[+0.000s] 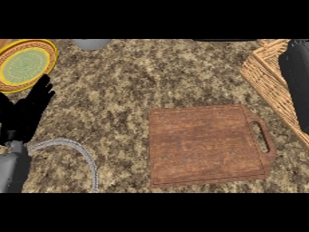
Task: Pick the tomato from the cutting board and place it in the basket
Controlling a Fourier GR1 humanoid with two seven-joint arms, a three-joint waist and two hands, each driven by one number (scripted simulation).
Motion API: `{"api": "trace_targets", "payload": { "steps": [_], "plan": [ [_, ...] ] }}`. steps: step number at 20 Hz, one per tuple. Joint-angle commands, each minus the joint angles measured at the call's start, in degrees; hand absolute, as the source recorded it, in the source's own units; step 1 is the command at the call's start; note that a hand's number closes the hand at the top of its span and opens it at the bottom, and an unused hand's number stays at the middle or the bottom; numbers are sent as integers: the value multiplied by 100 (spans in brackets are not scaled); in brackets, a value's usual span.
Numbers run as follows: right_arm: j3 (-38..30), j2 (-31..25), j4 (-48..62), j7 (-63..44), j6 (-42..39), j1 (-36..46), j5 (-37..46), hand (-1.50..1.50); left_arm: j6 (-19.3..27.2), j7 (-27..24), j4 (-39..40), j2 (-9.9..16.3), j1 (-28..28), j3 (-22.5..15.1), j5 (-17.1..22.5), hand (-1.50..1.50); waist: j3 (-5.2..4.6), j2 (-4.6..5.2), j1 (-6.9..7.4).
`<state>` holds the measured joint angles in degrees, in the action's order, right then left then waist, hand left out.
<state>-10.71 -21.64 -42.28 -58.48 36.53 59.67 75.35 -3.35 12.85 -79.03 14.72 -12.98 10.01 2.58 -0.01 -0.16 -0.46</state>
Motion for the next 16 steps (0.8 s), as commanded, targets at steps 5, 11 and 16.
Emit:
{"api": "trace_targets", "payload": {
  "steps": [5, 11, 16],
  "plan": [
    [-658, -221, -13, -532, 583, -651, 185, -150, -260, 37, -187, 78, 266, -4, 114, 0, 2, 20, 97],
    [-647, -127, -497, 196, 646, -750, -249, -150, -36, -235, 7, -142, 241, -60, -88, 0, 0, 24, 74],
    [-984, -222, -1210, -114, 1189, -739, -249, -150, 48, 79, 74, -107, -88, -26, -71, 0, 0, 9, -19]
  ]
}}
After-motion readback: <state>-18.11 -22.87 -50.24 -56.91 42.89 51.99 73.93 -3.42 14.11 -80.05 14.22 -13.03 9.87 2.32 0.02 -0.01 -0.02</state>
